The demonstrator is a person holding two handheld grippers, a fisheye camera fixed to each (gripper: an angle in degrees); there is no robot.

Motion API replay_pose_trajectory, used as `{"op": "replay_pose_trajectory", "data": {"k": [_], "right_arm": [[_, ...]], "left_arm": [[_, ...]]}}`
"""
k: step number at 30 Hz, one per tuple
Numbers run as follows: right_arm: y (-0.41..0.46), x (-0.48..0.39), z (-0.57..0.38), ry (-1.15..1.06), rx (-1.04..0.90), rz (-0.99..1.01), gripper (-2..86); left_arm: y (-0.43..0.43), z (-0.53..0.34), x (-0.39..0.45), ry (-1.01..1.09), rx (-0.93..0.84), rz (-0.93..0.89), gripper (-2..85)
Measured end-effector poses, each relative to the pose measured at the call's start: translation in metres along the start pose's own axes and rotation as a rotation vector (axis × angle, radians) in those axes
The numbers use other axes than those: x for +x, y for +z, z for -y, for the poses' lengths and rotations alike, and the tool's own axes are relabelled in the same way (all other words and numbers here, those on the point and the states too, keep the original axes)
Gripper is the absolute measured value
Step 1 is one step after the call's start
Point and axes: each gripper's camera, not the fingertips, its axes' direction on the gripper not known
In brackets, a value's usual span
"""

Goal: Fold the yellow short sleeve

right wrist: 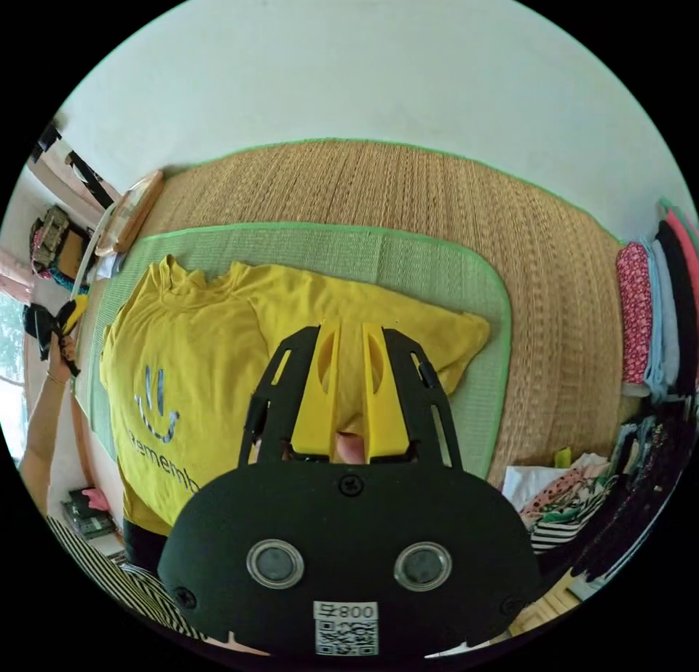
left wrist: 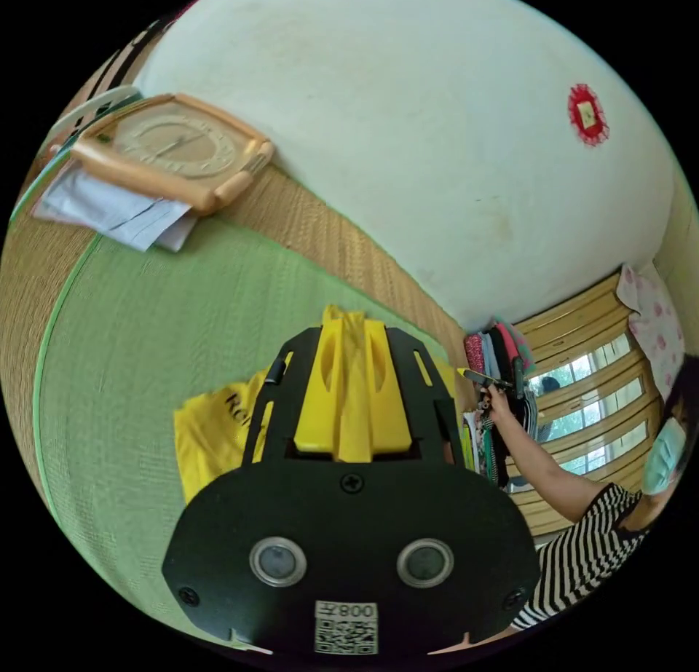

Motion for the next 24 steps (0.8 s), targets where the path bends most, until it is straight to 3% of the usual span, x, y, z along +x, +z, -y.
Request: {"op": "replay_pose_trajectory", "data": {"k": [4,14,19,24], "right_arm": [[-0.011,0.017,0.01,0.035,0.052,-0.052,6.7],[0.05,0.029,0.115,0.158,-0.102,-0.067,6.0],[0.062,0.029,0.166,0.187,-0.128,-0.075,2.2],[0.043,0.046,0.185,0.292,-0.067,-0.049,1.4]], "left_arm": [[-0.027,-0.002,0.004,-0.005,-0.058,0.133,5.8],[-0.018,0.061,0.076,0.089,-0.275,0.501,3.1],[-0.032,0.089,0.107,0.094,-0.273,0.556,0.8],[-0.078,0.113,0.12,0.009,-0.163,0.605,0.4]]}}
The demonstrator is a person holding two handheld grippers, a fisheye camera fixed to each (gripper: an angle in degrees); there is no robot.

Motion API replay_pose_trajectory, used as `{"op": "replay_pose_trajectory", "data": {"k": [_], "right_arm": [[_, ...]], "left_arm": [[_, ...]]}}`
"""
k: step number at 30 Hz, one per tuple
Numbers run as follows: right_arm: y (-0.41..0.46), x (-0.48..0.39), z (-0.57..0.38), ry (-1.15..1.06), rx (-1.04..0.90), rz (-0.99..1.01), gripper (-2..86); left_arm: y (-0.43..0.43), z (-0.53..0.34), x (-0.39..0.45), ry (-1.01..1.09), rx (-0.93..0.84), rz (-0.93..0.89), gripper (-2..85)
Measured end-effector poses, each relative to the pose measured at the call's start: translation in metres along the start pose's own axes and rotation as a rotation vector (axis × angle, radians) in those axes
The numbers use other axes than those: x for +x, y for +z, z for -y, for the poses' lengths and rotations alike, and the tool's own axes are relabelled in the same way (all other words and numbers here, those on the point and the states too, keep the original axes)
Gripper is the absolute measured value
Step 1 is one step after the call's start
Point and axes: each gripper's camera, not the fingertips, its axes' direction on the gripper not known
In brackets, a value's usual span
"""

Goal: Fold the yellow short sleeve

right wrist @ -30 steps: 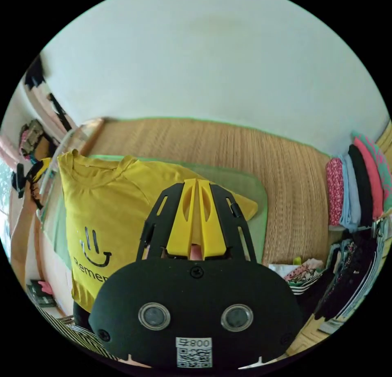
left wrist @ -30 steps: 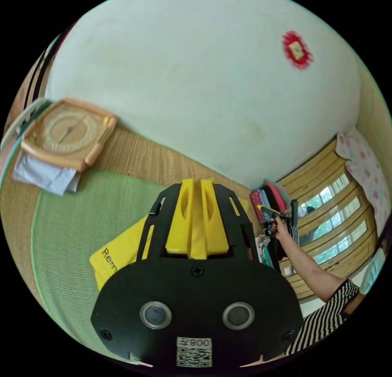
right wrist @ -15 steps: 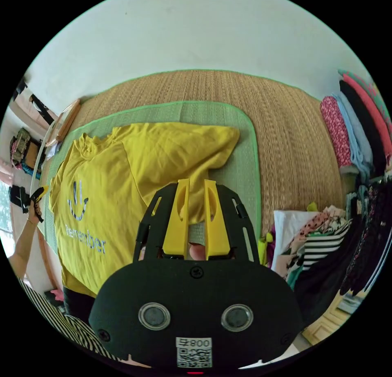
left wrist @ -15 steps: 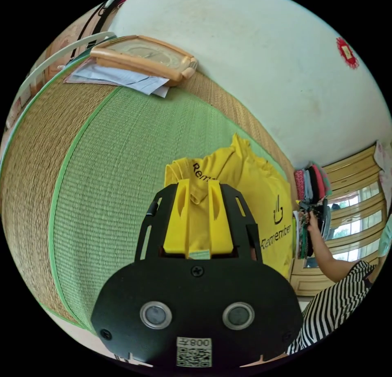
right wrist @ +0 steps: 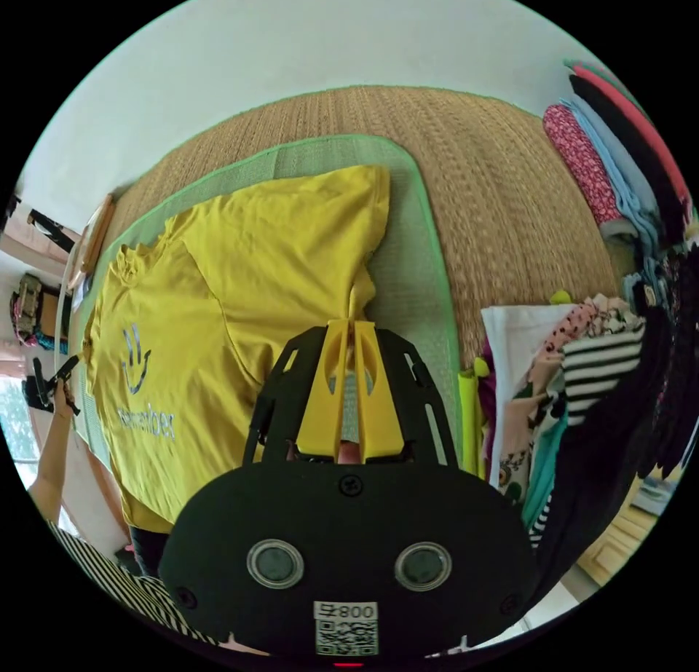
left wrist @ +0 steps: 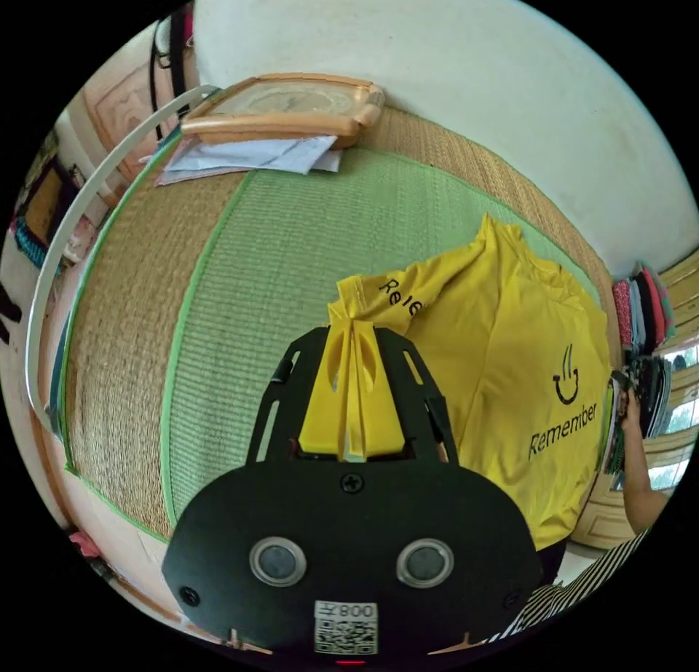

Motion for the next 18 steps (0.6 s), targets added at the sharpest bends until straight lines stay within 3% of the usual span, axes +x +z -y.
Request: {"op": "replay_pose_trajectory", "data": {"k": [7,11,18], "right_arm": [[0.004,-0.002,0.021,0.114,-0.007,0.054,4.5],[-0.015,-0.024,0.045,0.142,0.091,0.076,5.8],[-0.004,-0.185,0.156,-0.242,0.148,0.083,7.6]], "left_arm": [[-0.037,-0.001,-0.015,-0.133,0.039,-0.017,0.6],[-0.072,0.005,-0.01,-0.113,0.168,-0.185,1.7],[-0.072,0.063,0.063,0.142,0.117,-0.339,4.2]]}}
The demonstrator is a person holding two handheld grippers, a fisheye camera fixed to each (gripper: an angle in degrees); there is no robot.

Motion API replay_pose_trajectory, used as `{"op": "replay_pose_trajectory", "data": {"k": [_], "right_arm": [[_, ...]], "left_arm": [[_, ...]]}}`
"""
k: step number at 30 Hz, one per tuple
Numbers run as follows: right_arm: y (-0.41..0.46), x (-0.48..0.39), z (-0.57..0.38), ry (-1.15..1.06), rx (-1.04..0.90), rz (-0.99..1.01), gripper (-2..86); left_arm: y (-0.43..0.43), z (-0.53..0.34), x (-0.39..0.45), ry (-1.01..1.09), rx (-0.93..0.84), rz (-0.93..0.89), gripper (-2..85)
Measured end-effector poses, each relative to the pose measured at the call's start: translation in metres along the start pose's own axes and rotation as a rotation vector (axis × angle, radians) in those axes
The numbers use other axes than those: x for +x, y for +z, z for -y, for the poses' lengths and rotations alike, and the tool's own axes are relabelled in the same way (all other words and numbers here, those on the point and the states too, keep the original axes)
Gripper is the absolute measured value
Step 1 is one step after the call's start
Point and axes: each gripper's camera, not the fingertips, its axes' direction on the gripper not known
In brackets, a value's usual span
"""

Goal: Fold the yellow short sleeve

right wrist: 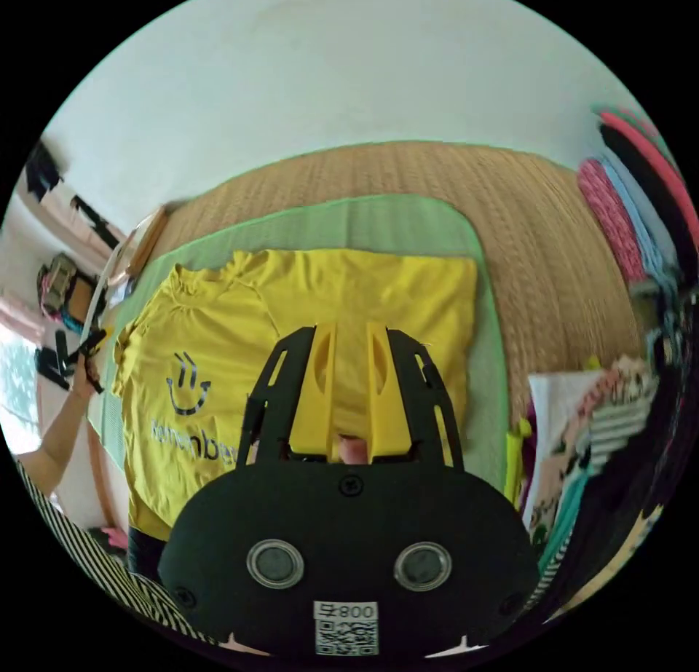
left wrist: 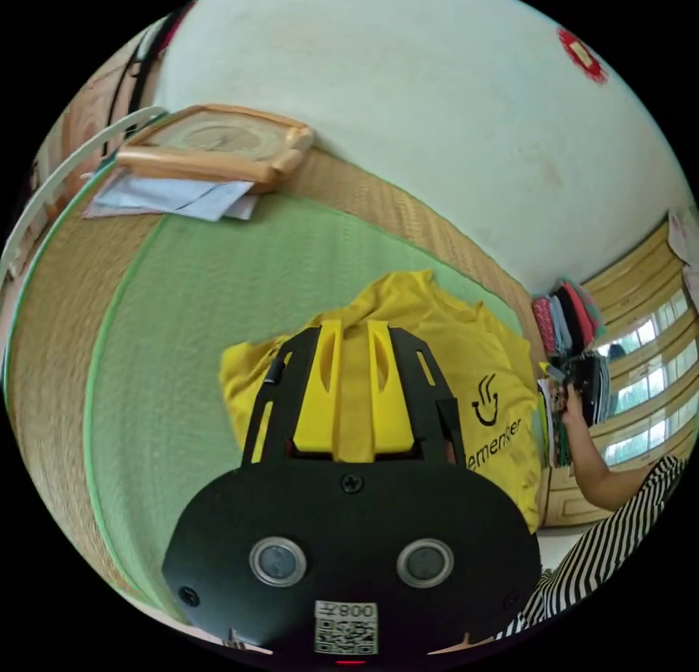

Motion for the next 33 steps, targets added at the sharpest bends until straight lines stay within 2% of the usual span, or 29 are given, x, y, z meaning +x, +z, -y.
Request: {"op": "replay_pose_trajectory", "data": {"k": [6,12,15,20,28,31,33], "right_arm": [[0.072,-0.1,0.115,-0.25,-0.07,0.01,8.4],[0.126,-0.172,0.152,-0.402,-0.132,-0.023,7.6],[0.129,-0.183,0.155,-0.411,-0.104,-0.043,3.0],[0.122,-0.186,0.17,-0.396,-0.059,-0.083,0.6],[0.125,-0.183,0.224,-0.348,-0.061,-0.094,0.5],[0.157,-0.173,0.224,-0.299,-0.163,-0.066,1.3],[0.154,-0.158,0.215,-0.234,-0.109,0.011,2.9]], "left_arm": [[0.033,0.055,0.037,0.116,-0.084,-0.006,5.0],[0.058,0.082,0.064,0.192,-0.168,0.019,4.5],[0.057,0.079,0.077,0.255,-0.17,0.103,2.3],[0.044,0.087,0.09,0.286,-0.145,0.136,0.6],[0.03,0.117,0.097,0.246,-0.083,0.139,0.4],[0.04,0.11,0.096,0.245,-0.156,0.151,0.7],[0.022,0.096,0.09,0.243,-0.1,0.118,1.1]]}}
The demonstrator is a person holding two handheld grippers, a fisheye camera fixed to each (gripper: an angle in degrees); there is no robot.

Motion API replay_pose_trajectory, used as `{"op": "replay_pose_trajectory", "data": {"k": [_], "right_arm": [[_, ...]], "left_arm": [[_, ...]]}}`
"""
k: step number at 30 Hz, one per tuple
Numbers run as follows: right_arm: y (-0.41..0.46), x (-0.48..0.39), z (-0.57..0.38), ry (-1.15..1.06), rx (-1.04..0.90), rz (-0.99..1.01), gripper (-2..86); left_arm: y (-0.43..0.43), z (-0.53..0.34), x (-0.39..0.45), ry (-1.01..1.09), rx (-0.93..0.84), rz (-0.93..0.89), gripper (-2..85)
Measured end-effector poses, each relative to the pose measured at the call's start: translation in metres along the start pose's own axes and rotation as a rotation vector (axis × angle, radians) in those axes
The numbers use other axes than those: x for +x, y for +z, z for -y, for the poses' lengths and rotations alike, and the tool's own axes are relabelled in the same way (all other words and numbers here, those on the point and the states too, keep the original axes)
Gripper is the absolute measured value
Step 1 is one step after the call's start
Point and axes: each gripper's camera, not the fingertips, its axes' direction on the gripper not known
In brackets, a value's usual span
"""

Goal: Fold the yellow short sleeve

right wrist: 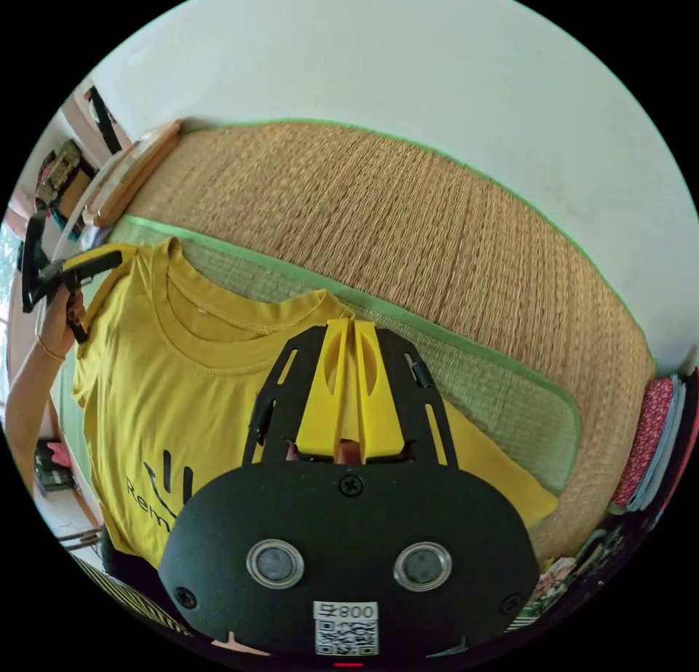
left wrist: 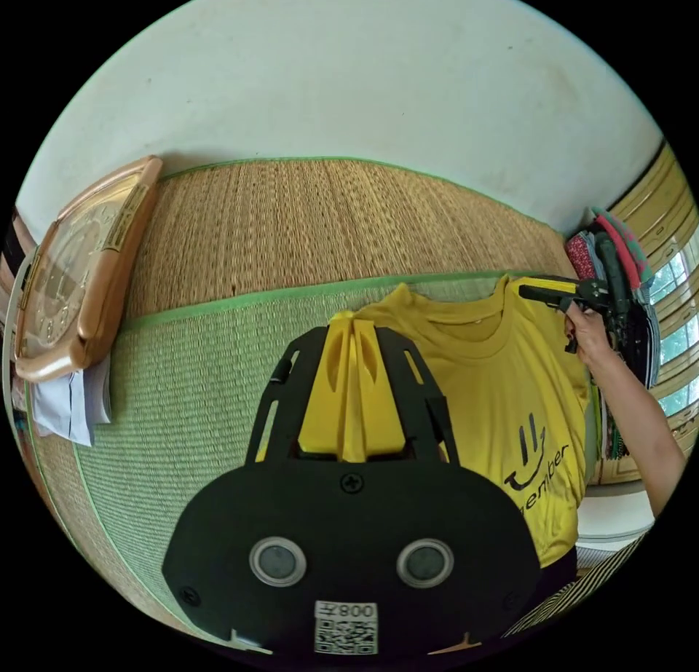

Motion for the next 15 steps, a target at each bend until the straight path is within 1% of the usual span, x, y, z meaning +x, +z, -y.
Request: {"op": "replay_pose_trajectory", "data": {"k": [2,3,5,7,9,11,14,15], "right_arm": [[-0.008,0.008,-0.011,0.014,0.029,0.031,5.0],[-0.019,0.014,-0.022,0.018,0.072,0.054,6.6],[-0.038,0.024,-0.046,0.018,0.128,0.081,7.1],[-0.056,0.038,-0.078,0.03,0.168,0.116,7.2],[-0.075,0.059,-0.13,0.073,0.195,0.167,7.0],[-0.082,0.073,-0.169,0.104,0.192,0.2,6.5],[-0.087,0.086,-0.226,0.166,0.155,0.178,5.5],[-0.086,0.09,-0.245,0.187,0.139,0.186,5.1]], "left_arm": [[-0.019,-0.017,-0.01,-0.007,0.041,-0.046,1.8],[-0.034,-0.033,-0.02,-0.034,0.062,-0.077,2.3],[-0.055,-0.064,-0.036,-0.076,0.083,-0.103,3.3],[-0.071,-0.095,-0.051,-0.126,0.059,-0.053,4.4],[-0.085,-0.134,-0.068,-0.205,0.022,0.009,6.8],[-0.086,-0.154,-0.078,-0.269,-0.004,-0.011,7.9],[-0.083,-0.169,-0.077,-0.281,-0.043,0.025,8.7],[-0.085,-0.172,-0.071,-0.272,-0.019,0.014,8.8]]}}
